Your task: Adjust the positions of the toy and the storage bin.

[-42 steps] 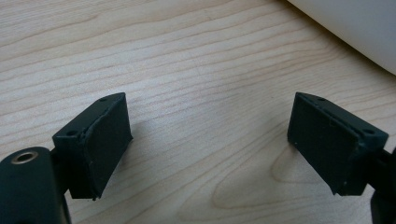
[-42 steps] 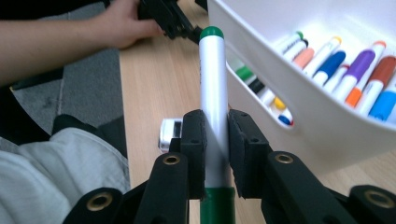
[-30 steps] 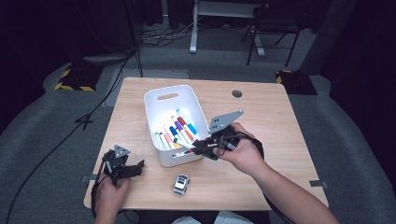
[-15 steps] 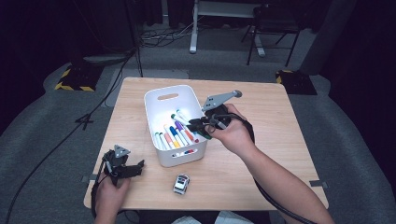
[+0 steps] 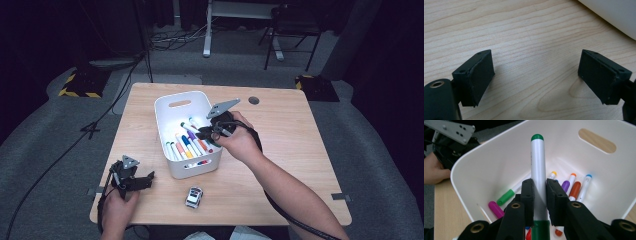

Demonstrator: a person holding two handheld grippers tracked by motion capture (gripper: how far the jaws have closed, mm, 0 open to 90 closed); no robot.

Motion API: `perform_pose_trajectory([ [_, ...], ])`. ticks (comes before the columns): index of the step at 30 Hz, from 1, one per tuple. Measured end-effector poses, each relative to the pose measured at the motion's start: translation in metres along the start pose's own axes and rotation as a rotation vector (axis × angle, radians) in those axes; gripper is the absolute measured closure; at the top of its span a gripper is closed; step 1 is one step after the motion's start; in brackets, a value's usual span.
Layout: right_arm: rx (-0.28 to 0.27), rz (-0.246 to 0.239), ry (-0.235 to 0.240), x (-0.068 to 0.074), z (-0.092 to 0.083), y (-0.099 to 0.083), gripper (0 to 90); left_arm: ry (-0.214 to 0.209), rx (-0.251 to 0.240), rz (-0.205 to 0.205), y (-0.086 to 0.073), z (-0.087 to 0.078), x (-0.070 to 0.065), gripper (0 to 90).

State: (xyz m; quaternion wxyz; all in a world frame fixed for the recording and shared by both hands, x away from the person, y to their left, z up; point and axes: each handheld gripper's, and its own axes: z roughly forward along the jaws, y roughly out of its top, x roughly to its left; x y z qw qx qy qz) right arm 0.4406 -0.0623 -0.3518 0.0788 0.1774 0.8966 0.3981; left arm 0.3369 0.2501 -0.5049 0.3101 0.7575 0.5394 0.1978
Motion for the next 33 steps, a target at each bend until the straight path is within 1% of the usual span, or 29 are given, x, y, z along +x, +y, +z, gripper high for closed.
perform_pose_trajectory([
  [4,0.035,0.005,-0.002,0.001,0.006,-0.005,77.4,0.0,0.0,0.0,0.0,0.0,0.0,13.7],
  [8,0.057,0.002,-0.001,0.001,0.009,-0.005,77.4,0.0,-0.001,0.0,0.0,0.0,0.0,13.7],
  [10,0.077,0.006,0.005,0.001,0.011,-0.005,77.4,0.0,0.0,0.0,0.0,0.0,0.0,13.7],
  [14,0.116,0.003,-0.012,0.002,0.017,-0.005,77.4,0.0,0.0,0.0,0.0,0.0,0.0,13.7],
  [18,0.135,0.006,-0.015,0.001,0.021,-0.006,77.4,0.001,-0.001,0.0,0.0,0.0,0.0,13.7],
  [19,0.142,-0.001,-0.021,0.002,0.022,-0.006,77.4,0.0,0.0,0.0,0.0,0.0,0.0,13.7],
  [21,0.156,0.0,-0.023,0.002,0.023,-0.004,77.4,0.0,0.0,0.0,0.0,0.0,0.0,13.7],
  [22,0.174,-0.001,-0.03,0.003,0.024,-0.003,77.4,0.0,0.0,0.0,0.0,0.0,0.0,13.7],
  [24,0.185,-0.003,-0.032,0.004,0.026,-0.002,77.4,0.0,0.0,0.0,0.0,0.0,0.0,13.7],
  [25,0.186,-0.011,-0.034,0.004,0.027,-0.002,77.4,0.0,-0.001,-0.001,0.0,0.0,0.0,13.7],
  [26,0.193,-0.029,-0.037,0.004,0.028,0.0,77.4,0.0,-0.001,0.0,0.0,0.0,0.0,13.7],
  [28,0.211,-0.038,-0.042,0.004,0.031,0.001,77.4,0.0,0.0,0.0,0.0,0.0,0.0,13.7],
  [29,0.211,-0.057,-0.047,0.004,0.032,0.002,77.3,0.0,0.0,0.0,0.0,0.0,0.0,13.7],
  [30,0.229,-0.056,-0.052,0.005,0.033,0.003,77.4,0.0,0.0,0.0,0.0,0.0,0.0,13.7],
  [31,0.231,-0.062,-0.052,0.005,0.035,0.003,77.3,0.0,0.0,0.0,0.0,0.0,0.0,13.7],
  [33,0.253,-0.054,-0.062,0.006,0.036,0.004,77.3,0.0,0.0,0.0,0.0,0.0,0.0,13.7],
])
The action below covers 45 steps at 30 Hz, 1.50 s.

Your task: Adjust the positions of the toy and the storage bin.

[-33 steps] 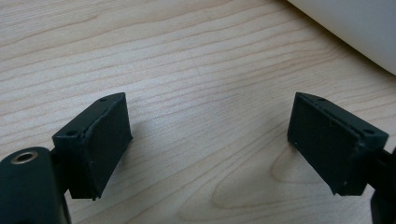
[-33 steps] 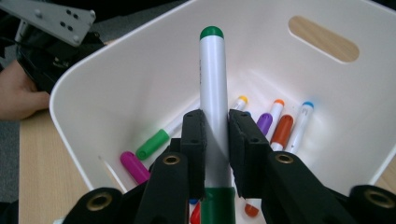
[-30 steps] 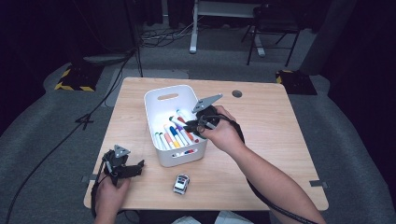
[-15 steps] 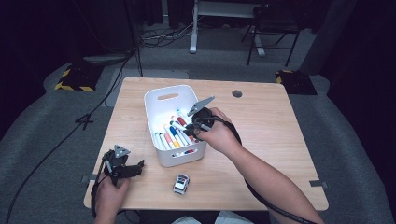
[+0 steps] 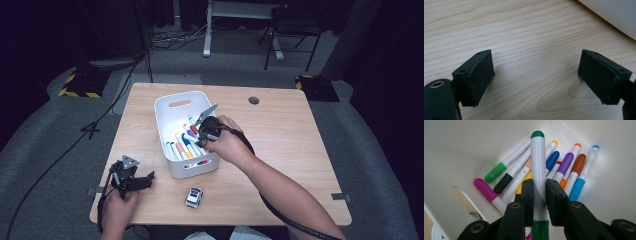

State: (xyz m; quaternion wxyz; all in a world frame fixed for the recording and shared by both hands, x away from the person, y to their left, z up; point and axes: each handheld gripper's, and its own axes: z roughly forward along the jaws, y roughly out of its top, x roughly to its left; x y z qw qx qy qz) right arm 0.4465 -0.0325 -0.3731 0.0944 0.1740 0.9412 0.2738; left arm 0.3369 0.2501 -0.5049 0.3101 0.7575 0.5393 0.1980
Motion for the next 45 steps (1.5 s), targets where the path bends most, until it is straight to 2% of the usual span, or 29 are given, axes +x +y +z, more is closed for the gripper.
perform_pose_trajectory([
  [3,0.039,0.047,0.009,0.002,0.0,0.001,77.3,0.0,0.0,0.0,0.0,0.0,0.0,13.6],
  [9,0.069,0.068,0.017,0.001,0.003,0.003,77.1,0.0,0.0,0.0,0.0,0.0,0.0,13.7],
  [12,0.064,0.077,0.019,0.001,0.004,0.002,71.9,0.0,0.0,0.0,0.0,0.0,0.0,13.7],
  [13,0.035,0.079,0.008,0.001,0.004,0.001,64.8,0.0,0.0,0.0,0.0,0.0,0.0,13.7],
  [14,0.002,0.047,0.01,-0.002,0.004,0.001,63.3,0.0,0.0,0.0,0.0,0.0,0.0,13.6],
  [15,-0.031,0.039,0.022,-0.002,0.003,0.0,61.6,0.0,0.0,-0.001,0.0,0.0,0.0,13.7],
  [17,-0.07,0.075,0.04,-0.002,-0.002,0.0,59.3,0.0,0.0,0.0,0.0,0.0,0.0,13.6],
  [19,-0.097,0.093,0.042,0.0,-0.009,-0.001,59.2,-0.001,0.0,-0.001,0.0,0.0,0.0,13.7],
  [23,-0.152,0.096,0.062,0.002,-0.024,-0.003,57.3,0.0,0.0,-0.001,0.0,0.0,0.0,13.7],
  [30,-0.26,0.073,0.109,0.015,-0.052,-0.01,54.3,-0.001,0.0,0.0,0.0,0.0,0.0,13.6],
  [33,-0.282,0.062,0.125,0.022,-0.06,-0.014,53.6,-0.001,0.0,0.0,0.0,0.0,0.0,13.7],
  [37,-0.325,0.018,0.162,0.04,-0.074,-0.027,50.9,0.0,0.0,0.0,0.0,0.0,0.0,13.7],
  [38,-0.325,0.018,0.162,0.04,-0.074,-0.027,50.9,0.0,0.0,0.0,0.0,0.0,0.0,13.6],
  [39,-0.339,0.018,0.182,0.048,-0.078,-0.033,49.7,-0.001,0.0,0.0,0.0,0.0,0.0,13.7],
  [45,-0.339,-0.012,0.229,0.071,-0.072,-0.053,44.4,-0.001,0.0,-0.001,0.0,0.0,0.0,13.7],
])
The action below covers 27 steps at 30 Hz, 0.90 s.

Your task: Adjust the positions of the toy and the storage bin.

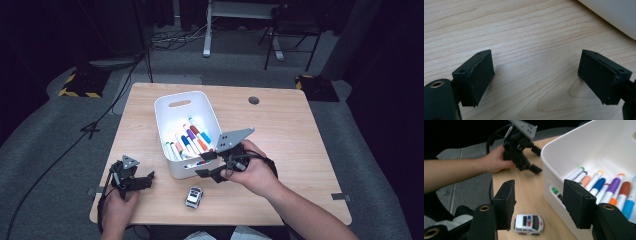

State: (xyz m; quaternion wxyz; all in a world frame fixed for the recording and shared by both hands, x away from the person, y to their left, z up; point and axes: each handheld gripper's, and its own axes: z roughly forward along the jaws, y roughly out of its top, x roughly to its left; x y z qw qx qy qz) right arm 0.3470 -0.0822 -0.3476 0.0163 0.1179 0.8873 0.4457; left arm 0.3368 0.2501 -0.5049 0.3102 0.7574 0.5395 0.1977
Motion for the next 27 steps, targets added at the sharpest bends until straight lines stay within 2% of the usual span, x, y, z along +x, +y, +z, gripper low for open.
perform_pose_trajectory([
  [3,0.02,-0.009,0.021,0.009,0.008,-0.012,43.7,0.0,0.0,-0.001,0.0,0.0,0.0,13.7],
  [6,0.046,-0.03,0.023,0.016,0.018,-0.023,40.9,0.0,0.0,0.0,0.0,0.0,0.0,13.7],
  [9,0.064,-0.026,0.04,0.022,0.03,-0.033,38.1,0.0,0.001,0.001,0.0,0.0,0.0,13.6],
  [11,0.076,-0.036,0.034,0.024,0.038,-0.04,34.6,0.0,0.0,0.0,0.0,0.0,0.0,13.6],
  [18,0.136,-0.02,0.001,0.024,0.066,-0.062,23.3,0.0,0.0,0.0,0.0,0.0,0.0,13.7],
  [20,0.152,-0.032,-0.021,0.023,0.075,-0.068,22.4,0.0,0.0,0.0,0.0,0.0,0.0,13.7],
  [23,0.172,-0.017,-0.022,0.021,0.087,-0.076,22.0,0.0,0.0,0.001,0.0,0.0,0.0,13.7],
  [26,0.195,-0.044,-0.057,0.02,0.096,-0.082,21.6,0.0,0.0,0.0,0.0,0.0,0.0,13.7],
  [27,0.196,-0.03,-0.048,0.019,0.099,-0.084,21.5,0.0,0.0,0.0,0.0,0.0,0.0,13.7],
])
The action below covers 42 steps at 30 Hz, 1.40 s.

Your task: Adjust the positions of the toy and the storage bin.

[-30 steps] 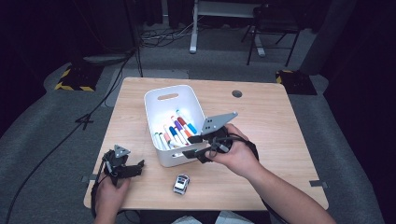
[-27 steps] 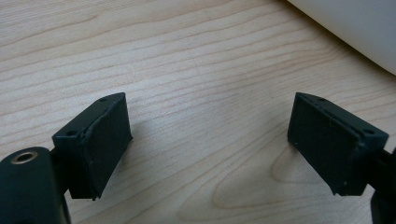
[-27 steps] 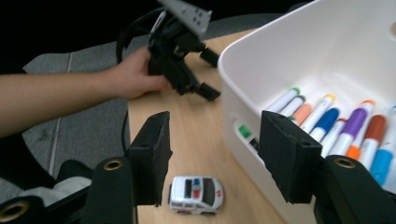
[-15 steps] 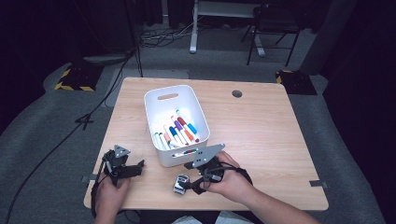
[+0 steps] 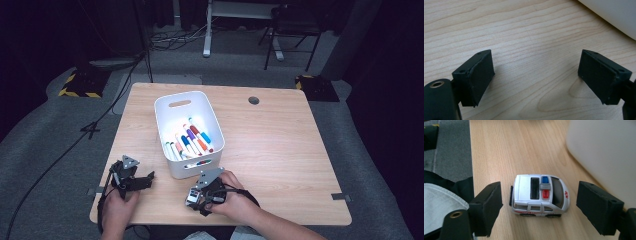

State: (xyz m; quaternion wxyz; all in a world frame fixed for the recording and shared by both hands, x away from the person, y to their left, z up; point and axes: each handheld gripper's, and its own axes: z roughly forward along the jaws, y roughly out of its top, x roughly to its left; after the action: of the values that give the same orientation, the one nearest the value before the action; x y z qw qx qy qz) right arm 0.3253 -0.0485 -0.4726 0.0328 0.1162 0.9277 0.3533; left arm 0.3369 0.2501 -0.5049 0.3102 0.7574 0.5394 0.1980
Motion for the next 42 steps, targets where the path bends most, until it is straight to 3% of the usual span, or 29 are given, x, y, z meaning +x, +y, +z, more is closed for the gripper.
perform_pose_trajectory([
  [7,0.021,0.043,0.019,-0.003,0.016,-0.008,19.8,0.0,0.0,0.0,0.0,0.0,0.0,13.6],
  [16,0.016,0.031,0.004,-0.001,0.022,-0.009,20.1,0.0,0.0,0.0,0.0,0.0,0.0,13.6],
  [19,0.018,-0.003,-0.034,0.003,0.024,-0.008,24.1,0.0,0.0,0.0,0.0,0.0,0.0,13.6],
  [33,0.041,0.011,-0.032,0.005,0.022,-0.005,26.6,0.0,0.0,0.0,0.0,0.0,0.0,13.7],
  [42,0.013,0.005,-0.018,0.005,-0.002,0.01,26.7,0.0,0.0,0.0,0.0,0.0,0.0,13.7],
])
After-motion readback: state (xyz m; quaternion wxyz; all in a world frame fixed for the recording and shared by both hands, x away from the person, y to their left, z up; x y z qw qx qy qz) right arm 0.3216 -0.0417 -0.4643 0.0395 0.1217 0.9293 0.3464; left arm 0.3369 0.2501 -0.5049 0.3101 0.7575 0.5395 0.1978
